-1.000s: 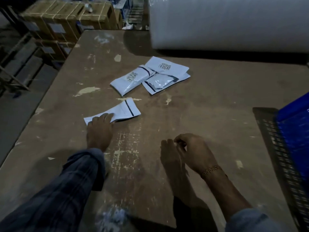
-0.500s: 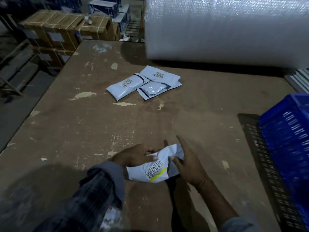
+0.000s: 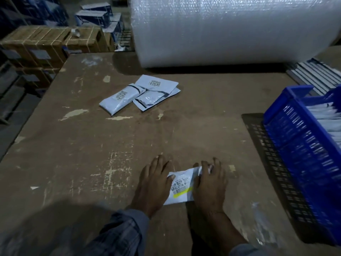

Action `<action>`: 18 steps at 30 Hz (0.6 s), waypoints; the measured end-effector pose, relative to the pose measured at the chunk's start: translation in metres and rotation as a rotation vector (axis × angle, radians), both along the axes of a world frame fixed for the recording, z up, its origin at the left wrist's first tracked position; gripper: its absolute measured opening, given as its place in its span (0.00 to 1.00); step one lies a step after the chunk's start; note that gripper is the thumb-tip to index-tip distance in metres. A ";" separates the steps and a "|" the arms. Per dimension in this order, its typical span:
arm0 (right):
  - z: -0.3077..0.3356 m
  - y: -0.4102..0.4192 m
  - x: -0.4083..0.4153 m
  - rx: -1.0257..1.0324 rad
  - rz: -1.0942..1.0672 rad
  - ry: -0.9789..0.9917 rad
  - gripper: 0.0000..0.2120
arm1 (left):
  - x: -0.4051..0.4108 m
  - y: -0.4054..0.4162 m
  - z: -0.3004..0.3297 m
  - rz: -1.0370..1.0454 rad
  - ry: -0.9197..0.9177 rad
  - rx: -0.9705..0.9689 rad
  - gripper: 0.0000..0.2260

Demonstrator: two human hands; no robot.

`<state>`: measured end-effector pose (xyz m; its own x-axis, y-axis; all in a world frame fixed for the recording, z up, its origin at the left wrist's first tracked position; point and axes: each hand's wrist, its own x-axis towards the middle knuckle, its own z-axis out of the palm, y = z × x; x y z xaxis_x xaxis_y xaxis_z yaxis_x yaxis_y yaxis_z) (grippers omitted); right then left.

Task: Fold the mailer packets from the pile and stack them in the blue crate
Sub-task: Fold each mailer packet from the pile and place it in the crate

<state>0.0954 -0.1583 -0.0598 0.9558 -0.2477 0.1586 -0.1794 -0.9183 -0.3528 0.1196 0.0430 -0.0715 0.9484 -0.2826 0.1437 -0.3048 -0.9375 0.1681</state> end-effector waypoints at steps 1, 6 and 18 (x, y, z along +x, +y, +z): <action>-0.002 0.003 -0.001 -0.038 0.084 -0.024 0.24 | -0.004 -0.002 0.000 -0.011 -0.001 0.011 0.25; -0.022 0.011 -0.004 -0.146 0.402 0.035 0.25 | -0.019 -0.011 -0.009 -0.090 0.044 -0.006 0.28; -0.033 0.008 0.016 -0.181 0.439 0.089 0.25 | -0.007 -0.017 -0.038 -0.036 0.005 0.047 0.28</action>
<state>0.1114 -0.1506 -0.0926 0.9756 0.2066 0.0742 0.2169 -0.9593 -0.1809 0.1130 0.0258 -0.1090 0.9380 -0.3232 0.1252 -0.3381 -0.9326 0.1259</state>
